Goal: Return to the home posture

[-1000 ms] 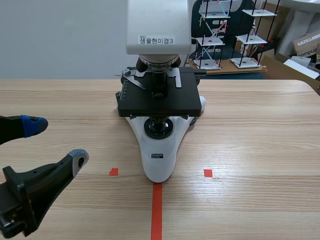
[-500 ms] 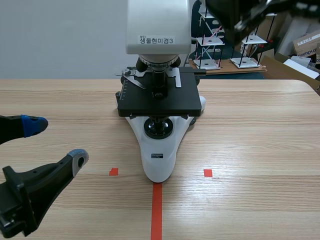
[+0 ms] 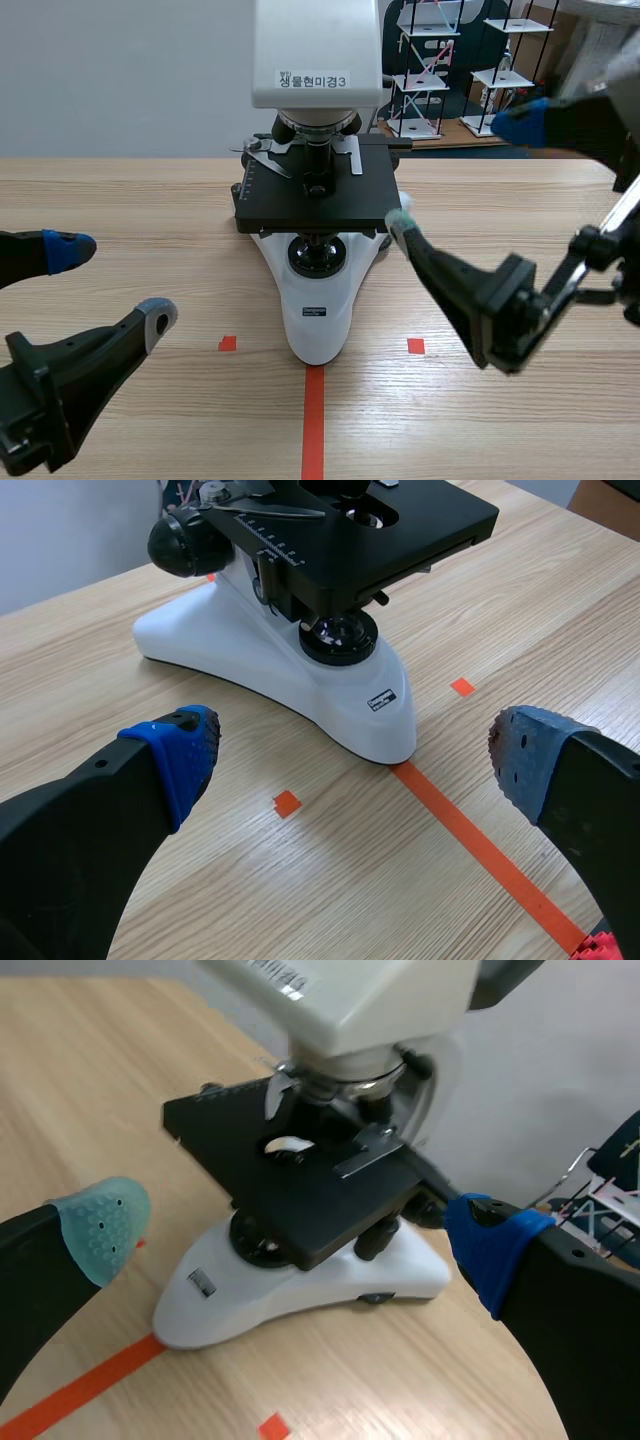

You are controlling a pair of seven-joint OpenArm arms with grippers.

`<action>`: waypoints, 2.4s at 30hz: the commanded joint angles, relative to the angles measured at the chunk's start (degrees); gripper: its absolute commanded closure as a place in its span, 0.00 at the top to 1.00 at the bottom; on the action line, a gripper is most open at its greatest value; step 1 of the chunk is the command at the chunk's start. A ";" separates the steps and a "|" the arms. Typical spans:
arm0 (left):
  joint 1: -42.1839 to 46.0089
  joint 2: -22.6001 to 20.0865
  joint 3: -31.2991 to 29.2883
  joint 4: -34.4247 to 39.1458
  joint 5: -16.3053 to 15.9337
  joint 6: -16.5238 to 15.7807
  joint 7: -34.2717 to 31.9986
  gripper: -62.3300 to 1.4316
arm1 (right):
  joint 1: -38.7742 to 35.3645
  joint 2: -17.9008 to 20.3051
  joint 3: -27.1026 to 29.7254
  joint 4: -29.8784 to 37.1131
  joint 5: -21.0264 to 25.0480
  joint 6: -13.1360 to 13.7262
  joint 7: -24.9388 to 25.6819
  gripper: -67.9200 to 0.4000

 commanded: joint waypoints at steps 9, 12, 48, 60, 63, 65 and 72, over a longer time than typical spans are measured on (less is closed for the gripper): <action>0.00 0.28 -0.20 0.28 -0.50 0.13 -0.76 0.91 | -3.89 -1.53 0.11 -8.20 -2.29 -1.53 13.99 0.96; 0.00 0.28 -0.20 0.28 -0.50 0.13 -0.76 0.91 | -3.17 -2.91 0.02 -11.41 -2.54 -1.49 16.46 0.96; 0.00 0.28 -0.20 0.28 -0.50 0.13 -0.76 0.91 | 0.57 -3.63 -0.04 -14.12 -5.18 1.33 17.90 0.96; 0.00 0.28 -0.20 0.28 -0.50 0.13 -0.76 0.91 | 0.57 -3.63 -0.04 -14.12 -5.18 1.33 17.90 0.96; 0.00 0.28 -0.20 0.28 -0.50 0.13 -0.76 0.91 | 0.57 -3.63 -0.04 -14.12 -5.18 1.33 17.90 0.96; 0.00 0.28 -0.20 0.28 -0.50 0.13 -0.76 0.91 | 0.57 -3.63 -0.04 -14.12 -5.18 1.33 17.90 0.96; 0.00 0.28 -0.20 0.28 -0.50 0.13 -0.76 0.91 | 0.57 -3.63 -0.04 -14.12 -5.18 1.33 17.88 0.96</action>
